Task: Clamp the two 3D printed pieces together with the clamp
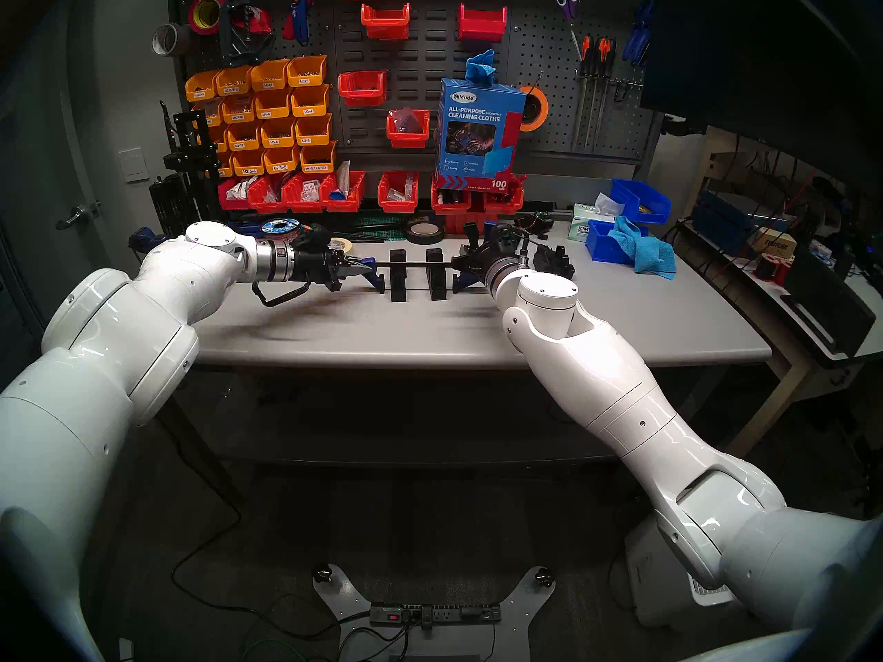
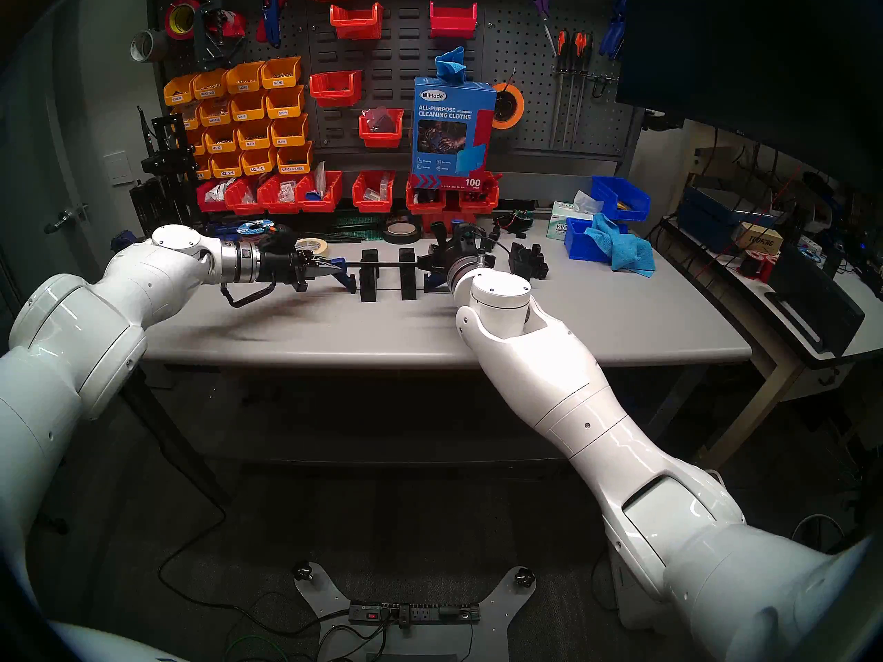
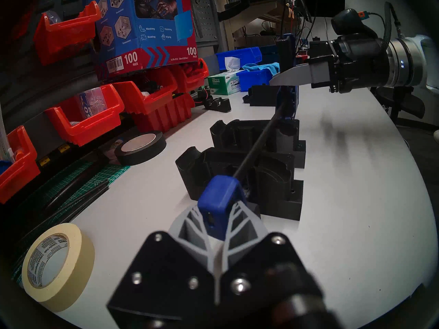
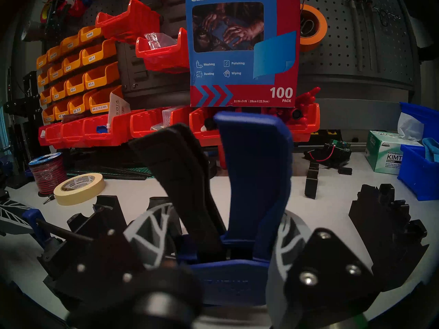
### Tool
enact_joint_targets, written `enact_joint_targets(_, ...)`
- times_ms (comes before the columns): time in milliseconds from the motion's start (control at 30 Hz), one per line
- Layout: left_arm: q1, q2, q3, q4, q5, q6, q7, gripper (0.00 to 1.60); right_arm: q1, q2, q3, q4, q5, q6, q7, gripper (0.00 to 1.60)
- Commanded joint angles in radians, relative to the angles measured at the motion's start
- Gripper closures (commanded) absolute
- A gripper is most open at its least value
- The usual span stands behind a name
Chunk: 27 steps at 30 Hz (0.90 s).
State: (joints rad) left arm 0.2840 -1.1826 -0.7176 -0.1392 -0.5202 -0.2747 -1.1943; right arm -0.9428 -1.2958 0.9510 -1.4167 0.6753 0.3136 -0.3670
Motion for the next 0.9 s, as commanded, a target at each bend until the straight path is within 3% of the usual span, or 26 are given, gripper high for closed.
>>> enact_joint_targets(0,-0.014,-0.041,-0.005,-0.020,-0.007,0.001,-0.013,1.60,0.034,-0.059,-0.025,0.001,0.008,-0.012,0.027,1.60)
enact_joint_targets(867,-0.014,-0.036,-0.004,-0.019,-0.002,0.002,-0.019,1.60,0.076,-0.114,-0.079,0.080,0.039,-0.048,0.052,1.60)
